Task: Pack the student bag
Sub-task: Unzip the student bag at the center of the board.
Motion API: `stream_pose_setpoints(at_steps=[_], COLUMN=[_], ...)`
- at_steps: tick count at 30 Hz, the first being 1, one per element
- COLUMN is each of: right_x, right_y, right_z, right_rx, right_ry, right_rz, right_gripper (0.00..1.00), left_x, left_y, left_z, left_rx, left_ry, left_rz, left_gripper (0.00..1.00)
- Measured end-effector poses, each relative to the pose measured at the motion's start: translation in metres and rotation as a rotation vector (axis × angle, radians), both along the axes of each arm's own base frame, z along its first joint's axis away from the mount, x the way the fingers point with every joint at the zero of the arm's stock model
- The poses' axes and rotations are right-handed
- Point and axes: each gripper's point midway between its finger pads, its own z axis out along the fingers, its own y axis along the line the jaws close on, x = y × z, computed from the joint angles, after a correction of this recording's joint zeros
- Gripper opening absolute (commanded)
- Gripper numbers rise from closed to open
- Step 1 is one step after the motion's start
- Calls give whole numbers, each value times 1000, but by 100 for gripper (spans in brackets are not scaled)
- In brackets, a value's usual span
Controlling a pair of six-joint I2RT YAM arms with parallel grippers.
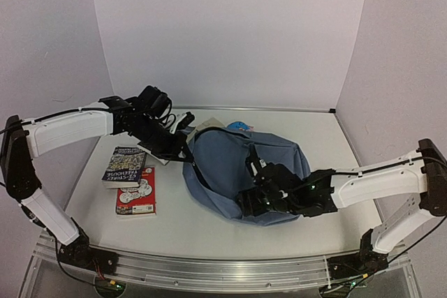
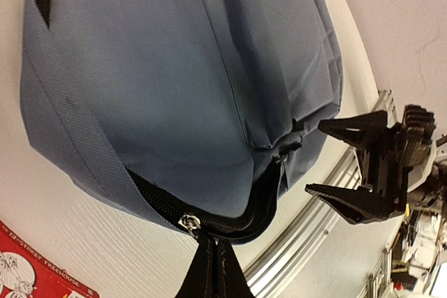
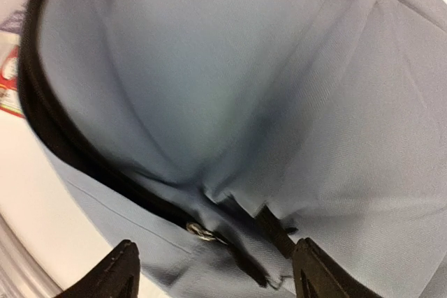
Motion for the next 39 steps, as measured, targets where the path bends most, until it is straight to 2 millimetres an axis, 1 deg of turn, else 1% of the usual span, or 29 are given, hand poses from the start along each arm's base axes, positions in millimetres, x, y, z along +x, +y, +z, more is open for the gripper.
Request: stream_pose_setpoints(at_steps=[2,6,9,11,14,15,18,20,25,27,30,32,33,39], right_x=[0,2,6,11,17,18,18,18,19,21,24,26,26,25], right_y=[8,36,60,79,103,106,111,113,119,121,124,124,125,129], right_z=[17,60,77,83,78,73,58,51,44,41,37,34,35,38], right_rx=[68,263,333,361,370,365,333,320,306,302,289,284,281,284], right_ry=[-14,-59,-80,-89,-88,-85,-74,-68,-62,-63,-71,-71,-74,-74], right_rz=[14,59,89,111,131,136,151,157,164,162,156,153,155,174], right_gripper=[79,75,71,69,64,62,56,52,44,36,13,2,0,0], left_x=[-5,-12,-13,-14,-16,-16,-17,-18,-20,-20,-20,-19,-19,-16], left_y=[-4,-10,-13,-12,-10,-9,-9,-9,-10,-10,-10,-10,-10,-7], left_z=[3,11,15,13,9,9,10,10,11,12,12,11,10,9], left_rx=[-23,-79,-127,-145,-153,-157,-164,-164,-171,-172,-173,-174,-174,-163], left_ry=[-7,-33,-61,-69,-64,-64,-69,-72,-78,-79,-81,-84,-83,-96], left_rz=[-62,-163,-212,-228,-240,-243,-258,-266,-286,-287,-287,-286,-286,-271], left_gripper=[0,0,0,0,0,0,0,0,0,0,0,0,0,0])
